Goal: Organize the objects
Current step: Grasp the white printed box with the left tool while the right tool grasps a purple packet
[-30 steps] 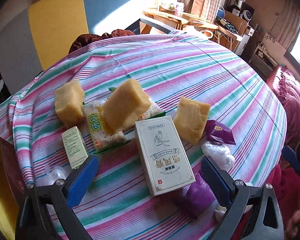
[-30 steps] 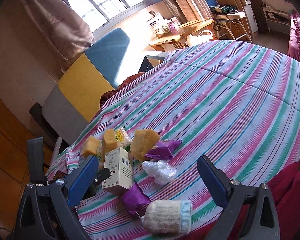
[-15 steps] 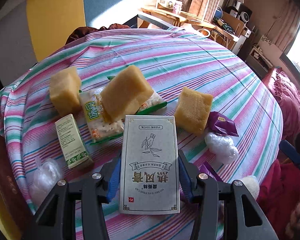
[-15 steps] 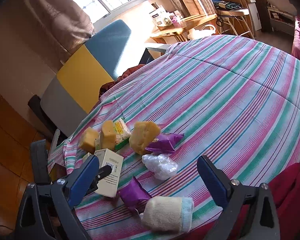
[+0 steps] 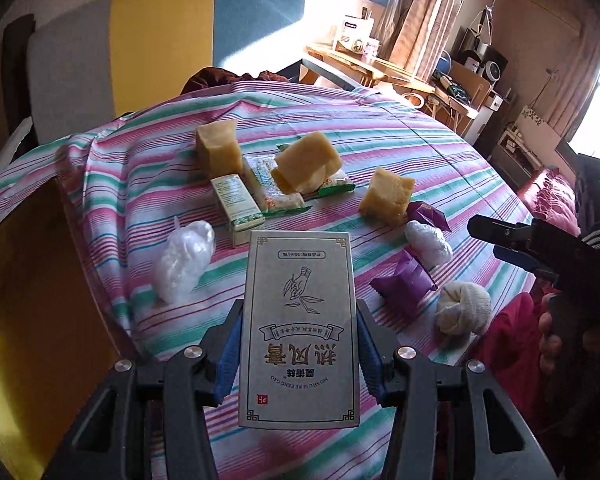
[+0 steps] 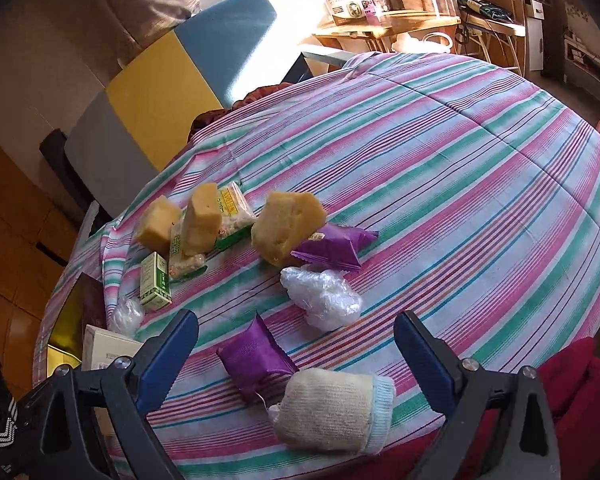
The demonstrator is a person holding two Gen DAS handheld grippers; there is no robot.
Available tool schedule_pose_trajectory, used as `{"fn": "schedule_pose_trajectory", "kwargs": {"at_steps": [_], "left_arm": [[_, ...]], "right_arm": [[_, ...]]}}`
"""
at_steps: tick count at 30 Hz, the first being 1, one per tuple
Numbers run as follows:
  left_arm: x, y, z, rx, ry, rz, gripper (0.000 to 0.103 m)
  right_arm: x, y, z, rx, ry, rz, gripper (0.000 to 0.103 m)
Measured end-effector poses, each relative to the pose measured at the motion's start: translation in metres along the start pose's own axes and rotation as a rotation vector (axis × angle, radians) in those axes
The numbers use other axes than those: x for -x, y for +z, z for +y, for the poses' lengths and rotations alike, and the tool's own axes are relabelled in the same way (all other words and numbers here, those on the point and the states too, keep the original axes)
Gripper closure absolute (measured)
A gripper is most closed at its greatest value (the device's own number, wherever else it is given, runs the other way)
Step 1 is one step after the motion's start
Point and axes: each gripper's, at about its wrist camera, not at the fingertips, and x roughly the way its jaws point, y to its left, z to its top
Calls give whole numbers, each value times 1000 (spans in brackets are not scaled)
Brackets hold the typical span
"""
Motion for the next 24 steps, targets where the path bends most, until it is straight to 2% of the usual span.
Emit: {"fn": "schedule_pose_trajectory", "kwargs": {"at_steps": [8,14,17,20,21,24], "left_arm": [[42,-23,23,34,17,-70,51],[67,-40,41,67,31,-106,51],[79,-46,55,97,38,-123,51],[90,-51,70,131,57,-142,51],[93,-52,75,146,62,-151,51],[103,-57,88,183,71,-172,51]], "right_arm": [[-14,-5,12,60,-43,60,6],[-21,-13,35,172,-5,101,23],[-23,-20,57,266,1,136,43],[-25,-28,67,226,123,207,43],[-28,-30,72,218,133,225,43],[-47,-34,74,154,31,309,43]]}}
